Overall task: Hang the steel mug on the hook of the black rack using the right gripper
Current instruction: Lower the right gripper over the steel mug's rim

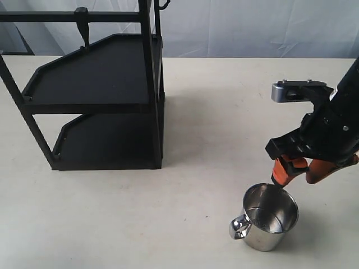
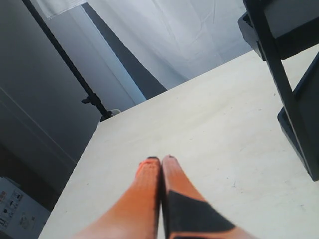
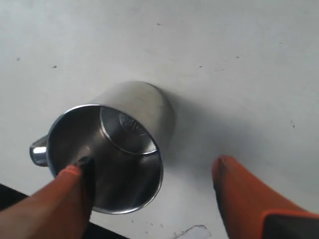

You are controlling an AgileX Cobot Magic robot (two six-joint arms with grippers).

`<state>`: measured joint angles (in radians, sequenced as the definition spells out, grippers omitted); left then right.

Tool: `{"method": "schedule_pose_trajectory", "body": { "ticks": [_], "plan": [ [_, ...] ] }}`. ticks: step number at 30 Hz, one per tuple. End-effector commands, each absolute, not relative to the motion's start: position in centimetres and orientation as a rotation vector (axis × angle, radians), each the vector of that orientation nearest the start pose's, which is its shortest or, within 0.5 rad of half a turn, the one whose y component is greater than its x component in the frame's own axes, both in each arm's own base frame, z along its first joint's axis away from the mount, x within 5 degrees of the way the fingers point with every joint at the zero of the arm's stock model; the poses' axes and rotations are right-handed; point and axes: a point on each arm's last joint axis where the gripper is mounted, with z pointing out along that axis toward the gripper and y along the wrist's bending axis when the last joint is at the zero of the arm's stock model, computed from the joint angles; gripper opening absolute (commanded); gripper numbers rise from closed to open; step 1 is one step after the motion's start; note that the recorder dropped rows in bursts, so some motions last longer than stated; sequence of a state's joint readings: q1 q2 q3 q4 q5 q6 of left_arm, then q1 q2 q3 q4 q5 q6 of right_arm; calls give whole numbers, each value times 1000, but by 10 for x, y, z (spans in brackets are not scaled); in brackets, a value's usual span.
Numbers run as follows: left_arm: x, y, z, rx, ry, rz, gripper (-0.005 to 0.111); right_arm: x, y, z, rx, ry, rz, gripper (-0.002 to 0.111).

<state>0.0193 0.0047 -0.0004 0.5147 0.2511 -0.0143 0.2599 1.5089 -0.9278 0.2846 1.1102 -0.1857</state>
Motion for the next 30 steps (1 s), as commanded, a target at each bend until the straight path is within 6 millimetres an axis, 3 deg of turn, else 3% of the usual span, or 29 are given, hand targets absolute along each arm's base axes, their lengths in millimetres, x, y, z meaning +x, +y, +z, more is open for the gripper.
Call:
{"method": "schedule_pose_trajectory", "body": {
  "ticks": [1, 9, 19, 24, 28, 30],
  "plan": [
    [55, 12, 194, 309, 1691, 475, 2, 235, 89, 214, -501, 3107, 340, 64],
    [55, 12, 194, 309, 1691, 475, 2, 222, 87, 189, -472, 3129, 333, 64],
    [55, 12, 194, 309, 1691, 475, 2, 222, 87, 180, -418, 3087, 347, 64],
    [55, 12, 194, 309, 1691, 475, 2, 225, 90, 161, -389, 3169, 364, 64],
    [55, 12, 194, 309, 1691, 475, 2, 226, 90, 158, -380, 3181, 368, 64],
    [55, 12, 194, 309, 1691, 475, 2, 226, 90, 158, -380, 3182, 368, 56]
  ]
}}
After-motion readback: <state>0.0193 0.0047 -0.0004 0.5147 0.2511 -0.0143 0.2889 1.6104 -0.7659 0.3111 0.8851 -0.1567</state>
